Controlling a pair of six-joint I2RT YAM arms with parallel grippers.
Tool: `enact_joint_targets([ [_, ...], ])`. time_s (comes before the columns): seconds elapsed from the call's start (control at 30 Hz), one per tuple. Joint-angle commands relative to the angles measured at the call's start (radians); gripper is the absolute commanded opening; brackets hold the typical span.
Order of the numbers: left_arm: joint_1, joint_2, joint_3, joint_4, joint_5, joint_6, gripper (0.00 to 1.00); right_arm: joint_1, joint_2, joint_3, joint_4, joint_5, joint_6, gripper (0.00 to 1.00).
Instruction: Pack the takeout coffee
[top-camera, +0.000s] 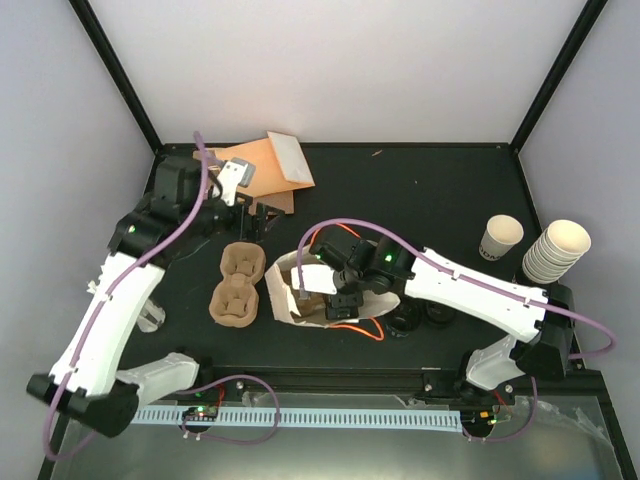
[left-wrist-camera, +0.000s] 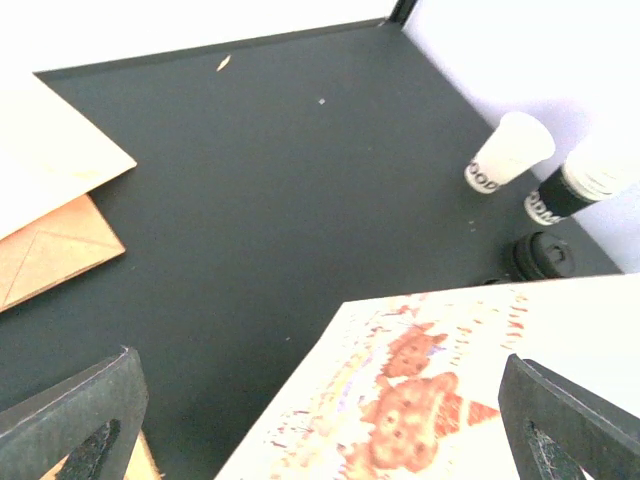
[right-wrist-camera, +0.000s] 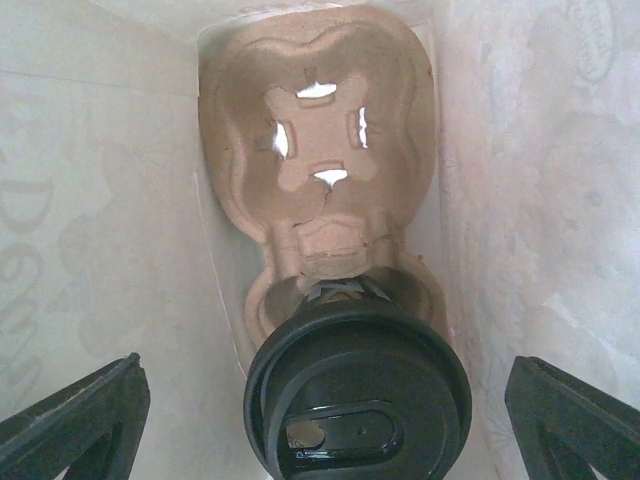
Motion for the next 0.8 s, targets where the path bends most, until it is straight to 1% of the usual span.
enact_joint_targets([
  [0.0, 0.000, -0.113, -0.057, 0.105, 0.099, 0.017, 0.99, -0.013, 0.021, 0.062, -0.001, -0.029, -0.029, 1.00],
  [0.07, 0.000, -0.141, -0.063, 0.100, 0.133, 0.028, 0.97, -0.015, 0.038, 0.070, -0.019, -0.026, -0.029, 1.00],
  [0.13, 0.000, -0.164, -0.072, 0.095, 0.176, 0.050, 0.93, -0.015, 0.044, 0.068, -0.023, -0.029, -0.029, 1.00],
  [0.3, 0.000, -0.212, -0.096, 0.063, 0.235, 0.101, 0.76, -0.018, 0.058, 0.057, -0.032, -0.033, -0.030, 1.00],
  [0.43, -0.001, -0.239, -0.117, 0.037, 0.284, 0.109, 0.66, -0.021, 0.078, 0.057, -0.043, -0.031, -0.028, 1.00],
  [0.5, -0.001, -0.262, -0.146, 0.040, 0.293, 0.105, 0.65, -0.022, 0.087, 0.056, -0.047, -0.031, -0.026, 1.00],
  [0.63, -0.002, -0.329, -0.242, 0.085, 0.302, 0.110, 0.67, -0.022, 0.098, 0.053, -0.047, -0.028, -0.028, 1.00],
  [0.77, -0.006, -0.355, -0.274, 0.069, 0.303, 0.139, 0.60, -0.023, 0.103, 0.051, -0.044, -0.026, -0.027, 1.00],
])
